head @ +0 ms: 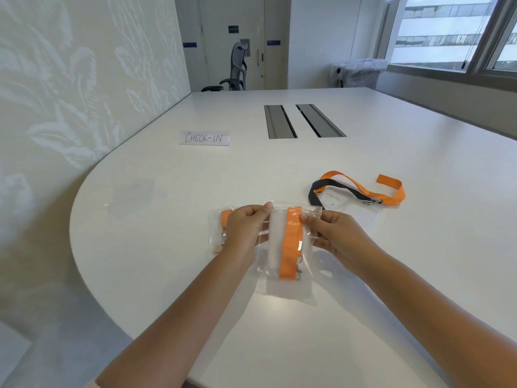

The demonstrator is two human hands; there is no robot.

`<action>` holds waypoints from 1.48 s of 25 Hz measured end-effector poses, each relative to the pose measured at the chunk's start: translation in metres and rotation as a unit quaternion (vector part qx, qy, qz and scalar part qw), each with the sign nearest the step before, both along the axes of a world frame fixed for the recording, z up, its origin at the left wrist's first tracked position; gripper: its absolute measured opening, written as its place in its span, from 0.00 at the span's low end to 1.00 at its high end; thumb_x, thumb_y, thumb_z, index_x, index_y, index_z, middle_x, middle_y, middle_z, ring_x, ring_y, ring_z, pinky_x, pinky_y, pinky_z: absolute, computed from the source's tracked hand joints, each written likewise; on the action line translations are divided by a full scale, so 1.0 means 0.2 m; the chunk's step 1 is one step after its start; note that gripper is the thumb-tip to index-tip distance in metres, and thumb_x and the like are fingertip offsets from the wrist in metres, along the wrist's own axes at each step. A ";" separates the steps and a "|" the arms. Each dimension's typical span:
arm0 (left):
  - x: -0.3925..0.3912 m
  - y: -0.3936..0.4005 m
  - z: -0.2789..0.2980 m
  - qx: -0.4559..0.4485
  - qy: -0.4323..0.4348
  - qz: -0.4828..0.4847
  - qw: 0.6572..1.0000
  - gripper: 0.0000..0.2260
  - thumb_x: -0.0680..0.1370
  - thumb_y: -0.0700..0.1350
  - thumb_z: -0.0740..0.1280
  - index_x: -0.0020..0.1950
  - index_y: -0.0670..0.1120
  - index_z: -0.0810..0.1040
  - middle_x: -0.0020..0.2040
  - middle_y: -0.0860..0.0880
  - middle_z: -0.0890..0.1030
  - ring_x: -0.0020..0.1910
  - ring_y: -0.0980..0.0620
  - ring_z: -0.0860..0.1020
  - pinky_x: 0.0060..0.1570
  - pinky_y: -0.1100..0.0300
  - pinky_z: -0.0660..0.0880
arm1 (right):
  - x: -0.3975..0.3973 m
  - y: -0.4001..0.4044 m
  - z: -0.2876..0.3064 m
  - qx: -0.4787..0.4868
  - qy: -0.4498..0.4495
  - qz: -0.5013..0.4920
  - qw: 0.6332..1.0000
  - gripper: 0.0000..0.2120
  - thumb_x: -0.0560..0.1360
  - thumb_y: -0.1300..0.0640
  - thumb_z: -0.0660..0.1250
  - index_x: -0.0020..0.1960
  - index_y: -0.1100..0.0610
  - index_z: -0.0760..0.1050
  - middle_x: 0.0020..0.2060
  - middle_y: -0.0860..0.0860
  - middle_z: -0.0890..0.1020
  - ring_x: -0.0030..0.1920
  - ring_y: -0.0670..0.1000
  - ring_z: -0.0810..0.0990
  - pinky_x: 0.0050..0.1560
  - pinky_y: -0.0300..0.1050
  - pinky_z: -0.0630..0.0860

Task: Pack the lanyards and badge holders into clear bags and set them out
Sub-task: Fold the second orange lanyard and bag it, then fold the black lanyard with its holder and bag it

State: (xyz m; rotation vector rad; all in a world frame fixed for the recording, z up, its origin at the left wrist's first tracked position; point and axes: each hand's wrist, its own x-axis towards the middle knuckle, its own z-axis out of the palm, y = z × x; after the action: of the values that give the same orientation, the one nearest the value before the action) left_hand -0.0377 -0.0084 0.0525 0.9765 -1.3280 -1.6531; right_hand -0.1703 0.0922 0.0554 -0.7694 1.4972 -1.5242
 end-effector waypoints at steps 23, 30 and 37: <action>0.36 -0.18 -0.15 -0.352 -0.494 0.105 0.788 0.18 0.78 0.48 0.59 0.68 0.48 0.67 0.67 0.48 0.71 0.70 0.46 0.63 0.66 0.44 0.62 | 0.55 -0.69 0.04 0.056 0.193 0.030 0.979 0.12 0.75 0.58 0.64 0.56 0.62 0.76 0.45 0.56 0.82 0.42 0.53 0.83 0.51 0.49 0.79; 0.30 -0.15 -0.16 -0.385 -0.499 0.077 0.772 0.17 0.79 0.47 0.56 0.68 0.50 0.66 0.72 0.52 0.65 0.74 0.50 0.56 0.70 0.43 0.49 | 0.17 -0.46 0.11 0.042 0.326 0.008 0.945 0.18 0.76 0.53 0.64 0.65 0.54 0.70 0.61 0.50 0.76 0.57 0.46 0.74 0.56 0.40 0.69; 0.06 0.01 -0.11 -0.456 -0.324 -0.010 0.829 0.14 0.78 0.43 0.60 0.63 0.49 0.74 0.68 0.52 0.71 0.74 0.50 0.57 0.72 0.52 0.48 | -0.30 -0.17 0.05 0.220 0.468 -0.117 0.848 0.21 0.77 0.58 0.61 0.69 0.55 0.64 0.62 0.57 0.74 0.53 0.58 0.76 0.41 0.44 0.70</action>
State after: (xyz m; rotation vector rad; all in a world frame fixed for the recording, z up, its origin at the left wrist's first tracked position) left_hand -0.0265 -0.0063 0.0298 0.9054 -2.2587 -0.4742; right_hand -0.2299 0.0573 0.0659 -1.1486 2.6237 -0.8691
